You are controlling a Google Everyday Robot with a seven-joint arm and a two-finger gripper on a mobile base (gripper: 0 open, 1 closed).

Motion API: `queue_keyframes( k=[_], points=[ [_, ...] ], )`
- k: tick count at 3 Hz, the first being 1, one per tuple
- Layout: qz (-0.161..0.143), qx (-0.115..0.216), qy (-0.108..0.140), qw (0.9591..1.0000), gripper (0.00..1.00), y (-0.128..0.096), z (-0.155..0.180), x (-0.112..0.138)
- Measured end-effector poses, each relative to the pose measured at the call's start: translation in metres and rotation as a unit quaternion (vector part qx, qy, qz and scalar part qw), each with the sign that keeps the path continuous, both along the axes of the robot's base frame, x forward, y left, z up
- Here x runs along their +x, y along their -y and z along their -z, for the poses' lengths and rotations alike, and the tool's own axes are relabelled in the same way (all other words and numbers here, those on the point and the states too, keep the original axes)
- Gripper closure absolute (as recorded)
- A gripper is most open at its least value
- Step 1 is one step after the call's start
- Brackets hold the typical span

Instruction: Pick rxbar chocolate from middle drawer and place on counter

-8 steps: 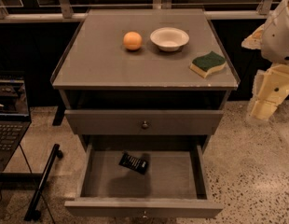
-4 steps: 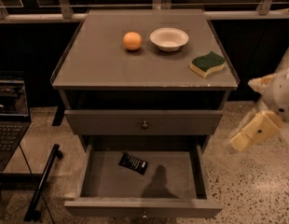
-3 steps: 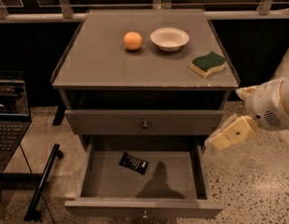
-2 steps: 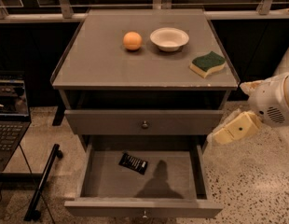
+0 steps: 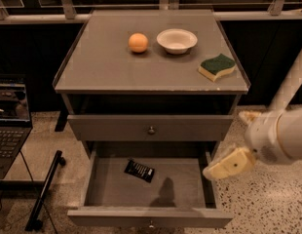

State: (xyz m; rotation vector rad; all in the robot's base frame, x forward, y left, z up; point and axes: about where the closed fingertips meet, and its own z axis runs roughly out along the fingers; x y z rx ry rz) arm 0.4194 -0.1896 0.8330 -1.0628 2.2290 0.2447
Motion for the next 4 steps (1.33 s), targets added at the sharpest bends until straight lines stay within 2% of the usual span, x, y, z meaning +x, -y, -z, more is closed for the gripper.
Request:
queue_keyframes(
  k=[1, 2, 3, 4],
  points=[
    [0.012, 0.069, -0.004, 0.9975, 0.00, -0.026, 0.067, 0.008],
    [0.026, 0.078, 0.012, 0.9965, 0.00, -0.026, 0.072, 0.022],
    [0.026, 0.077, 0.012, 0.9966, 0.00, -0.026, 0.071, 0.022],
    [0.016, 0.059, 0.044, 0.9971, 0.00, -0.029, 0.066, 0.012]
  ],
)
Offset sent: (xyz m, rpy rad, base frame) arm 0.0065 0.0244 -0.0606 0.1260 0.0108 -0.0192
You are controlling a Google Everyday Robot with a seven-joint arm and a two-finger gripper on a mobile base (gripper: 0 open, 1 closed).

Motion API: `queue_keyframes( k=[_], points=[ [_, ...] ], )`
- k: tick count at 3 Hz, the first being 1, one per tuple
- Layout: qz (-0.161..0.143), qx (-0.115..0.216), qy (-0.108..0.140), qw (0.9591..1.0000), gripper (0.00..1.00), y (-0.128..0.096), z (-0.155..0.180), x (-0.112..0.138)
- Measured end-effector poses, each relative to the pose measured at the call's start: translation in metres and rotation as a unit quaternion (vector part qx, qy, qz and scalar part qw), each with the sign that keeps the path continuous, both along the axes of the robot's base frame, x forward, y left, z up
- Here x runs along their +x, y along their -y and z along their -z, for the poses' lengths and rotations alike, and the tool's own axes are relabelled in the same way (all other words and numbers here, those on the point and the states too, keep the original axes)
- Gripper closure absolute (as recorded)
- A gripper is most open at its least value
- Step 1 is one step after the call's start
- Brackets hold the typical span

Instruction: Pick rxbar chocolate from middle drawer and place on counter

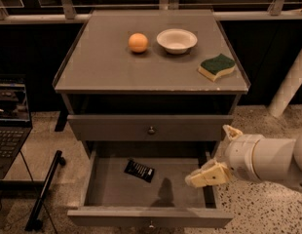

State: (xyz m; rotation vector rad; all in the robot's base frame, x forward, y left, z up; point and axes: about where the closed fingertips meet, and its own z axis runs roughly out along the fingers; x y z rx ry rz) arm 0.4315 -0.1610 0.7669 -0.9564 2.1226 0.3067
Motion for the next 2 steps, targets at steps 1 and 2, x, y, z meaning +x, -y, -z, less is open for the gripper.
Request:
queue_keyframes(
  k=[1, 2],
  points=[
    [0.005, 0.008, 0.044, 0.9990, 0.00, -0.010, 0.022, -0.002],
    [-0.004, 0.021, 0.113, 0.9934, 0.00, -0.026, 0.047, 0.035]
  ],
)
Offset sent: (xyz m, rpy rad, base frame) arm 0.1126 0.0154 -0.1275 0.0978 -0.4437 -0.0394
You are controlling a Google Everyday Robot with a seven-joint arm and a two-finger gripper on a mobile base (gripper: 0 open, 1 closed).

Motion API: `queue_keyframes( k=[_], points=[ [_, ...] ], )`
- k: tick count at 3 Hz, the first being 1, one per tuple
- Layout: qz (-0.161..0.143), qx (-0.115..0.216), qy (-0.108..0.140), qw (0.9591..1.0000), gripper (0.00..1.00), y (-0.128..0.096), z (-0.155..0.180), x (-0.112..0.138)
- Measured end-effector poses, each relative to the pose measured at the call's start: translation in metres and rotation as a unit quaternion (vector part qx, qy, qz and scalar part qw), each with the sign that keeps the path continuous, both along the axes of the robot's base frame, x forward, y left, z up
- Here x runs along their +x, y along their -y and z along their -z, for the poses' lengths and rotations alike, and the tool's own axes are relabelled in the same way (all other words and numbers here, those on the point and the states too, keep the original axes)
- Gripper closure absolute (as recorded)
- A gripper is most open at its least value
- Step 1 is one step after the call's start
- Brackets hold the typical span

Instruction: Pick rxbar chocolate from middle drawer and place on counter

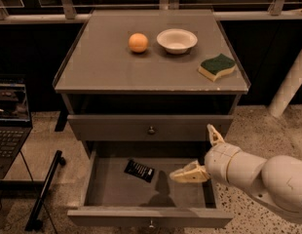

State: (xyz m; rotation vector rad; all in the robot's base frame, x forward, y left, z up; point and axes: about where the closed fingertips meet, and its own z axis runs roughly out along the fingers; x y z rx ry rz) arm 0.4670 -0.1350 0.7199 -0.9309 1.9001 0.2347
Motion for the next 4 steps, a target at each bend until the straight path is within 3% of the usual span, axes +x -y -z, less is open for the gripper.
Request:
queue_keyframes(
  k=[1, 2, 3, 4],
  points=[
    [0.006, 0.012, 0.042, 0.9990, 0.00, -0.001, 0.029, 0.049],
    [0.005, 0.031, 0.029, 0.9991, 0.00, -0.008, 0.047, 0.051],
    [0.004, 0.030, 0.030, 0.9991, 0.00, -0.008, 0.046, 0.051],
    [0.028, 0.038, 0.030, 0.9984, 0.00, -0.009, 0.063, 0.052]
  ],
)
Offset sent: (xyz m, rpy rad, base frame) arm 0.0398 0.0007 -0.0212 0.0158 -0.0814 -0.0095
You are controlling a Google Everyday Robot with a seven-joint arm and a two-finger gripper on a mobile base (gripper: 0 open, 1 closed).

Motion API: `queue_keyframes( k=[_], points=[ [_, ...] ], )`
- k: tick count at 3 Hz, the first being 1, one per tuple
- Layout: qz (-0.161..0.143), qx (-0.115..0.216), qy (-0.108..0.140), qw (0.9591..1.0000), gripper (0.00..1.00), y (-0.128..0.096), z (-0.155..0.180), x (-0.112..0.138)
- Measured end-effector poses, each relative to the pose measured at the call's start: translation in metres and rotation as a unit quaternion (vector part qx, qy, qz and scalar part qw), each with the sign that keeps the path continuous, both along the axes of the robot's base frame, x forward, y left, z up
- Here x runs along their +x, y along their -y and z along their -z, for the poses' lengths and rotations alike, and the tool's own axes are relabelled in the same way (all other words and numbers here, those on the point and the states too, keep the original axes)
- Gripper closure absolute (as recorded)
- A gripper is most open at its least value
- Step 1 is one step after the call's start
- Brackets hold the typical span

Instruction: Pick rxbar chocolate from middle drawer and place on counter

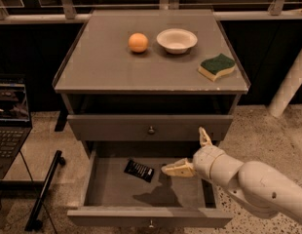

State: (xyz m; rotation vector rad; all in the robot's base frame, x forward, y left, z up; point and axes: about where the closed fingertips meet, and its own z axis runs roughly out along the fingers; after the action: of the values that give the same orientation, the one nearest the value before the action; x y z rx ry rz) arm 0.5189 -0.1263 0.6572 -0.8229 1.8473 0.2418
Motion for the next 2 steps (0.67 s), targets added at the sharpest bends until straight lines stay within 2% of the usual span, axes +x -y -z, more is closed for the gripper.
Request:
queue_keyframes(
  k=[1, 2],
  points=[
    [0.014, 0.026, -0.025, 0.9993, 0.00, -0.020, 0.051, 0.001],
    [-0.003, 0.034, -0.059, 0.9977, 0.00, -0.044, 0.090, -0.001]
  ],
)
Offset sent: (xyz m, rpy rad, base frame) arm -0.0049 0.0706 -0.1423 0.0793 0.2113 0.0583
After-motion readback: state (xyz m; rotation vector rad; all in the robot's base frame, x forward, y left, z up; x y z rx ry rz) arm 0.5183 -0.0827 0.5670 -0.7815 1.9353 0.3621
